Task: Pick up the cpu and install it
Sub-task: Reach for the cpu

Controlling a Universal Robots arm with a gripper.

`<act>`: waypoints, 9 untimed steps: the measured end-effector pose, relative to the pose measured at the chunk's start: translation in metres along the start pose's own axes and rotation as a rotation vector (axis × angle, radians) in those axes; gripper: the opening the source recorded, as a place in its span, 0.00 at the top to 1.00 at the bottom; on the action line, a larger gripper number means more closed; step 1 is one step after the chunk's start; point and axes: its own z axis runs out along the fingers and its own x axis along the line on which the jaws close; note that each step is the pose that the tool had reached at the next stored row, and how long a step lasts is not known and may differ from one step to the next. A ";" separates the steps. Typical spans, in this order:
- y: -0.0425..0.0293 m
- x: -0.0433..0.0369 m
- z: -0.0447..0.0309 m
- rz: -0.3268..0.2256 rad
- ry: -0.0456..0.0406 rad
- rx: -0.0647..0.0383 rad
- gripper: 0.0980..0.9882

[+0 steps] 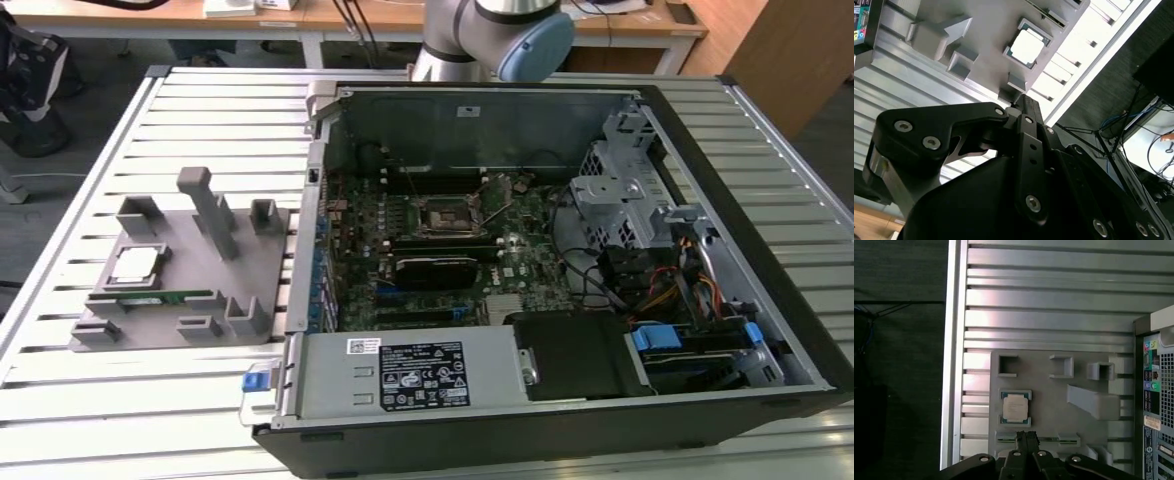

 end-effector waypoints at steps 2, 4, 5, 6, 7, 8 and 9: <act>-0.0015 0.0016 0.0003 0.000 0.0000 0.000 0.99; -0.0029 0.0021 0.0005 0.000 0.0000 0.000 0.99; -0.0034 0.0022 0.0007 0.000 -0.0001 0.000 0.99; -0.0038 0.0022 0.0009 0.000 -0.0002 0.000 0.99; -0.0041 0.0022 0.0012 0.000 -0.0002 0.000 0.99; -0.0044 0.0023 0.0016 0.000 -0.0002 0.000 0.99; -0.0046 0.0026 0.0018 0.000 -0.0001 0.000 0.99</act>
